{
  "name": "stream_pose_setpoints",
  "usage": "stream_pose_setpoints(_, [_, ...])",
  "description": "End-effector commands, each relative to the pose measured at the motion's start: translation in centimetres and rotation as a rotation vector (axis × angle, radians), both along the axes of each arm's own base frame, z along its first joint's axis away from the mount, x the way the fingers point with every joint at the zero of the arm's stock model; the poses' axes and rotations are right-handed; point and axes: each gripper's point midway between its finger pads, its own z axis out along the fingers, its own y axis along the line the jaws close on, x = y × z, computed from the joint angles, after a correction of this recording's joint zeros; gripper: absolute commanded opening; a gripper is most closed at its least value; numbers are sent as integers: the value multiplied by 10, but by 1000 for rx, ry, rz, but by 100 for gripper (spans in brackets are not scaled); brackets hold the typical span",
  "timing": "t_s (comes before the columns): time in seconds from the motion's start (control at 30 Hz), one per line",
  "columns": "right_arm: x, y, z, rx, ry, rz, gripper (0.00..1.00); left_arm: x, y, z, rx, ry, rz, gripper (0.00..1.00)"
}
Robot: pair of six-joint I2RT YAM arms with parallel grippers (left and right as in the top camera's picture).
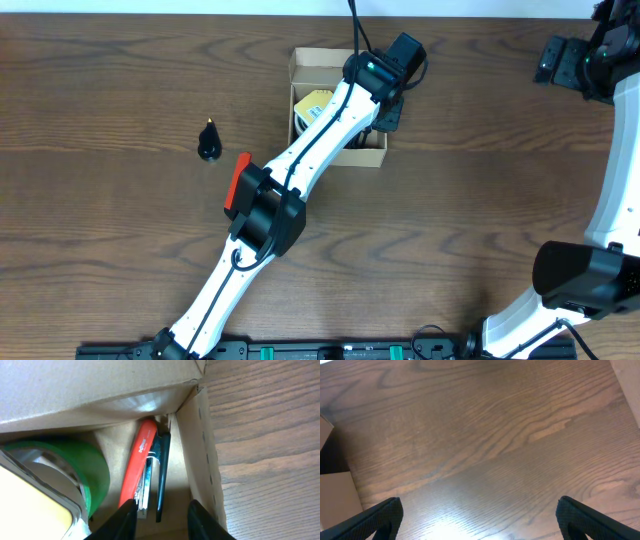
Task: Pack container
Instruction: 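Lift the red stapler with the left gripper and lower it into the box, then move the left gripper to the black tape dispenser and grasp it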
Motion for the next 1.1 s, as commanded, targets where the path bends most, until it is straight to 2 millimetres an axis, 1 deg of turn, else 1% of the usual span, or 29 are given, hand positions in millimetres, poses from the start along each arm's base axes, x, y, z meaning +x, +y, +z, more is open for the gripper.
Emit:
stream_pose_setpoints(0.0, [0, -3, -3, 11, 4, -16, 99, 3, 1, 23, -8, -38, -29, 33])
stream_pose_setpoints(0.07, [0, -3, -3, 10, 4, -16, 99, 3, 5, 44, -11, -70, -38, 33])
stream_pose_setpoints(0.17, [0, -3, -3, 10, 4, -16, 99, 5, 16, 89, 4, -160, -44, 34])
stream_pose_setpoints(0.27, [0, -3, -3, 11, 4, -16, 99, 1, 33, 135, 28, -246, -46, 37])
stream_pose_setpoints(0.37, [0, -3, -3, 10, 4, -16, 99, -7, 60, 178, 91, -329, -31, 40])
stream_pose_setpoints(0.43, [0, -3, -3, 11, 4, -16, 99, -13, 84, 201, 168, -377, -12, 45])
stream_pose_setpoints(0.5, [0, -3, -3, 10, 4, -16, 99, -20, 109, 218, 237, -403, 24, 50])
stream_pose_setpoints(0.6, [0, -3, -3, 10, 4, -16, 99, -26, 139, 234, 248, -398, 75, 50])
stream_pose_setpoints(0.63, [0, -3, -3, 10, 4, -16, 99, -27, 154, 239, 251, -391, 106, 50])
stream_pose_setpoints(0.7, [0, -3, -3, 11, 4, -16, 99, -27, 185, 247, 243, -377, 179, 50])
stream_pose_setpoints(0.77, [0, -3, -3, 11, 4, -16, 99, -28, 212, 249, 230, -352, 228, 50])
stream_pose_setpoints(0.87, [0, -3, -3, 10, 4, -16, 99, -30, 256, 245, 202, -296, 313, 50])
stream_pose_setpoints(0.9, [0, -3, -3, 10, 4, -16, 99, -31, 270, 238, 184, -263, 341, 50])
stream_pose_setpoints(0.97, [0, -3, -3, 10, 4, -16, 99, -36, 293, 218, 144, -174, 385, 50])
stream_pose_setpoints(1.0, [0, -3, -3, 11, 4, -16, 99, -40, 304, 203, 128, -115, 409, 53])
stream_pose_setpoints(1.03, [0, -3, -3, 10, 4, -16, 99, -44, 311, 192, 119, -70, 424, 54])
stream_pose_setpoints(1.07, [0, -3, -3, 11, 4, -16, 99, -48, 320, 174, 107, -4, 444, 55])
